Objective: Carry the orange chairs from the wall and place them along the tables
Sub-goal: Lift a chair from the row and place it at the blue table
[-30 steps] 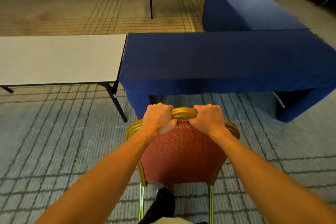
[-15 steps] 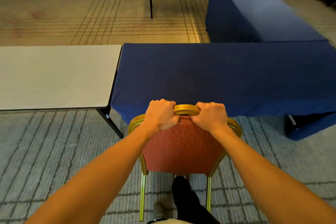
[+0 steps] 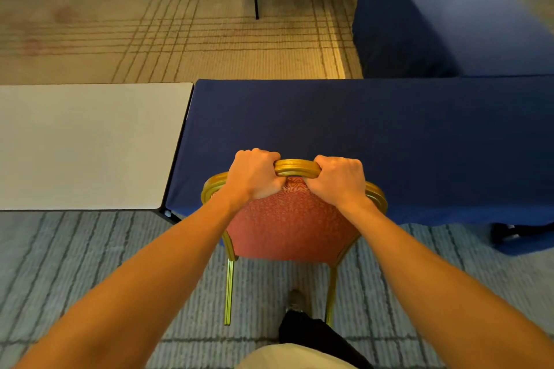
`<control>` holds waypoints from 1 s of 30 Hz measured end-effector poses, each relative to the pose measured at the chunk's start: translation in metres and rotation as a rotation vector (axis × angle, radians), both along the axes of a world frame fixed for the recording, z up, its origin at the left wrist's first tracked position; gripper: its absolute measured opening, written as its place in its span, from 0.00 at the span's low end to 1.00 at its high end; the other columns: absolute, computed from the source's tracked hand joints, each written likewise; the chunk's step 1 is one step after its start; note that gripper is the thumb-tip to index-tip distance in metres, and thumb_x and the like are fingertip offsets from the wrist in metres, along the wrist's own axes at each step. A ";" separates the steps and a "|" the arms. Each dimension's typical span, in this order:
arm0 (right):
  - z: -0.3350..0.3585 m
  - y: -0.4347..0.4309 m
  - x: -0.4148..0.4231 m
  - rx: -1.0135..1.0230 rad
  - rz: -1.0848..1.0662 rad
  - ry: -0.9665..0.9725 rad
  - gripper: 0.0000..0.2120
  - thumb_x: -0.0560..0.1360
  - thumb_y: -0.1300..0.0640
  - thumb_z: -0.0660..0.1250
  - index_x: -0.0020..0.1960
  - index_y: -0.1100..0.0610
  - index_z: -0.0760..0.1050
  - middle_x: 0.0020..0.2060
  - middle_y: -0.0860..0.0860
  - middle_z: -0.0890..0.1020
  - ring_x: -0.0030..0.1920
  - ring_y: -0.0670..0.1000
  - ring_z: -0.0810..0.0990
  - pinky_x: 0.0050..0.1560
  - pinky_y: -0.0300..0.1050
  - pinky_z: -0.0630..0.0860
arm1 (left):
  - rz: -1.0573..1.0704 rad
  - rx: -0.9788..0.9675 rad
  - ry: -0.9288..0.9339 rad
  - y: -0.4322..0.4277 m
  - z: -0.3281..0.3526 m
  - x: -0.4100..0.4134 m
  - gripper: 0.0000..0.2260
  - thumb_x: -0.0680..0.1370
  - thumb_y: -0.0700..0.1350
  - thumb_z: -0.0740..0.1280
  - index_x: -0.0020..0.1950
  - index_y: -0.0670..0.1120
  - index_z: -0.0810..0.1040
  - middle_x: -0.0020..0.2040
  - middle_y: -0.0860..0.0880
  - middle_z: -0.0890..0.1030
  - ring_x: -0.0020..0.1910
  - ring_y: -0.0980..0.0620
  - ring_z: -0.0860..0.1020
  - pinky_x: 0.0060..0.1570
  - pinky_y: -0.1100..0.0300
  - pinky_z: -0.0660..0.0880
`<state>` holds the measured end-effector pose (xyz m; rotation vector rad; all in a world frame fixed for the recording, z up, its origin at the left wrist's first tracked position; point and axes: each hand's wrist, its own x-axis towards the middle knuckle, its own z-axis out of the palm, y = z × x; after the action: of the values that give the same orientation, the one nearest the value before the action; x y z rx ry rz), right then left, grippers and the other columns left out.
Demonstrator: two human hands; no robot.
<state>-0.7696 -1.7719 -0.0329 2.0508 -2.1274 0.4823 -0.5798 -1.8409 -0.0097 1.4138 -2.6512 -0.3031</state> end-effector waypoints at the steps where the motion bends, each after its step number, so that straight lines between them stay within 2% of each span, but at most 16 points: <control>1: -0.001 -0.006 -0.002 -0.002 0.010 -0.013 0.18 0.73 0.41 0.73 0.32 0.52 0.76 0.26 0.49 0.79 0.26 0.53 0.77 0.32 0.41 0.61 | 0.006 -0.004 0.012 -0.005 0.001 -0.001 0.13 0.69 0.54 0.66 0.31 0.50 0.67 0.27 0.53 0.72 0.28 0.50 0.72 0.31 0.59 0.63; 5: -0.005 -0.019 -0.004 -0.004 0.037 -0.064 0.16 0.73 0.42 0.72 0.33 0.51 0.78 0.28 0.48 0.79 0.28 0.52 0.78 0.33 0.41 0.62 | 0.038 0.010 0.028 -0.014 0.000 0.000 0.14 0.70 0.52 0.69 0.32 0.51 0.66 0.28 0.54 0.72 0.28 0.51 0.71 0.33 0.58 0.65; 11: -0.028 -0.007 0.004 0.039 0.069 -0.087 0.15 0.69 0.42 0.71 0.32 0.52 0.77 0.27 0.48 0.78 0.28 0.53 0.78 0.32 0.41 0.61 | 0.071 0.057 0.022 0.001 -0.024 0.008 0.13 0.69 0.56 0.67 0.34 0.51 0.68 0.29 0.54 0.72 0.29 0.49 0.72 0.33 0.56 0.68; 14: -0.031 -0.003 0.016 0.059 0.078 -0.094 0.15 0.69 0.42 0.73 0.34 0.52 0.78 0.30 0.48 0.79 0.31 0.53 0.79 0.33 0.42 0.63 | 0.110 0.069 0.024 0.009 -0.034 0.021 0.13 0.69 0.56 0.69 0.35 0.50 0.69 0.30 0.54 0.73 0.30 0.50 0.73 0.34 0.56 0.65; 17: -0.031 0.001 0.034 0.126 0.103 -0.102 0.15 0.70 0.41 0.71 0.38 0.52 0.78 0.34 0.48 0.79 0.36 0.52 0.79 0.36 0.43 0.64 | 0.130 0.090 0.013 0.017 -0.039 0.038 0.13 0.71 0.56 0.70 0.37 0.50 0.70 0.33 0.54 0.74 0.32 0.50 0.73 0.35 0.57 0.62; 25: -0.046 0.077 0.067 0.335 0.048 -0.086 0.16 0.73 0.38 0.69 0.43 0.51 0.74 0.39 0.46 0.71 0.43 0.52 0.76 0.39 0.46 0.64 | -0.004 0.092 -0.043 0.086 -0.067 0.072 0.14 0.77 0.62 0.66 0.47 0.52 0.79 0.43 0.54 0.74 0.41 0.51 0.73 0.36 0.56 0.63; 28: -0.051 0.110 0.078 0.407 0.071 -0.213 0.13 0.71 0.38 0.70 0.44 0.46 0.72 0.41 0.43 0.75 0.44 0.50 0.77 0.40 0.45 0.66 | -0.043 0.191 0.002 0.116 -0.079 0.085 0.13 0.77 0.61 0.67 0.54 0.55 0.82 0.48 0.54 0.78 0.47 0.51 0.78 0.39 0.56 0.68; 30: -0.053 0.135 0.082 0.524 0.082 -0.324 0.14 0.69 0.39 0.72 0.50 0.43 0.74 0.46 0.41 0.80 0.48 0.48 0.79 0.42 0.46 0.69 | -0.088 0.270 -0.014 0.140 -0.086 0.094 0.14 0.77 0.62 0.67 0.58 0.58 0.82 0.50 0.55 0.80 0.49 0.50 0.79 0.41 0.54 0.72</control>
<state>-0.6873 -1.6367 -0.0863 2.4823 -2.5842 0.3040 -0.4853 -1.7005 -0.0956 1.3727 -2.7717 -0.6860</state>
